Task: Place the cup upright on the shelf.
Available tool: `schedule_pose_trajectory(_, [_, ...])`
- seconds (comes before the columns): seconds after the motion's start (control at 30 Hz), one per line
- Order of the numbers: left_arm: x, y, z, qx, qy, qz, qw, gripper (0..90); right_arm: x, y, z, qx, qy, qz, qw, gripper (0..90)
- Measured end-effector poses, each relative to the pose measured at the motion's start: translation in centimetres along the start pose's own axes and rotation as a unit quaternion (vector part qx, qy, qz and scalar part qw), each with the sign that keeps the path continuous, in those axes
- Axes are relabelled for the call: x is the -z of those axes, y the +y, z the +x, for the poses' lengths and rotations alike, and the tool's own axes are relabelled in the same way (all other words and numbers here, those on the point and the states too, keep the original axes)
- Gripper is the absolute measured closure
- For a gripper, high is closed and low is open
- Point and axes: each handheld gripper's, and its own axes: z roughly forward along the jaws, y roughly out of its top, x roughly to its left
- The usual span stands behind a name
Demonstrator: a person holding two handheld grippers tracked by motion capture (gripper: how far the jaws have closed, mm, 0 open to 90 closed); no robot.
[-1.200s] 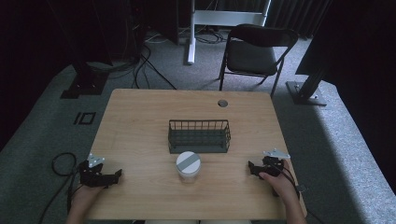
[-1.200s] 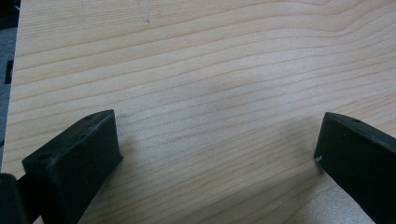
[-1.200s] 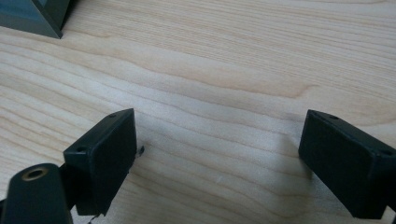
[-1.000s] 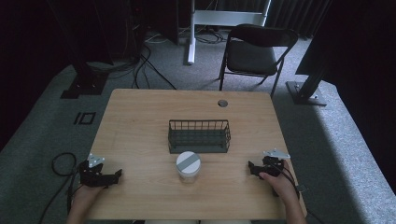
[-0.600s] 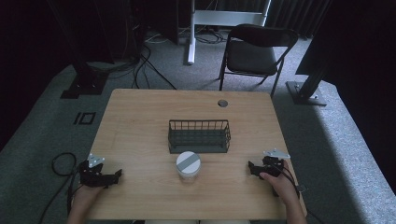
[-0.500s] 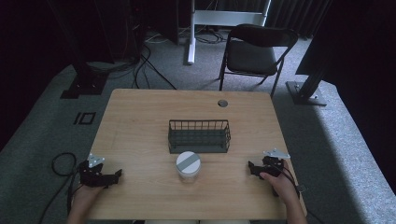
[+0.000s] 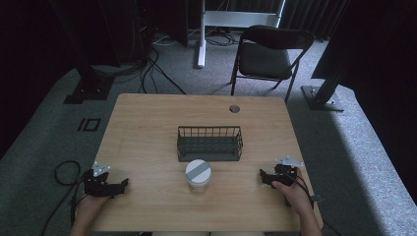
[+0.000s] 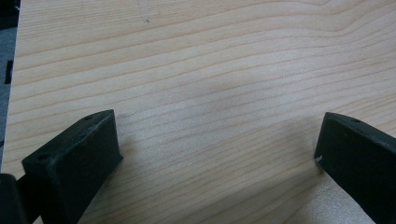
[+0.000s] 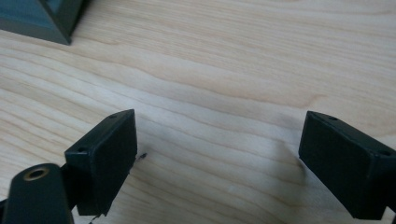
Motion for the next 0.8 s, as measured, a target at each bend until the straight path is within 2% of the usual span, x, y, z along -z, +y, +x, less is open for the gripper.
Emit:
schedule_pose_trajectory(0.37, [0.0, 0.0, 0.0, 0.001, 0.000, 0.000, 1.0000, 0.1, 0.4, 0.9, 1.2, 0.010, 0.013, -0.017, 0.9997, 13.0])
schedule_pose_trajectory(0.8, [0.0, 0.0, 0.0, 0.001, 0.000, 0.000, 1.0000, 0.1, 0.9, 1.6, 3.1, 0.038, 0.057, -0.050, 0.9964, 13.0])
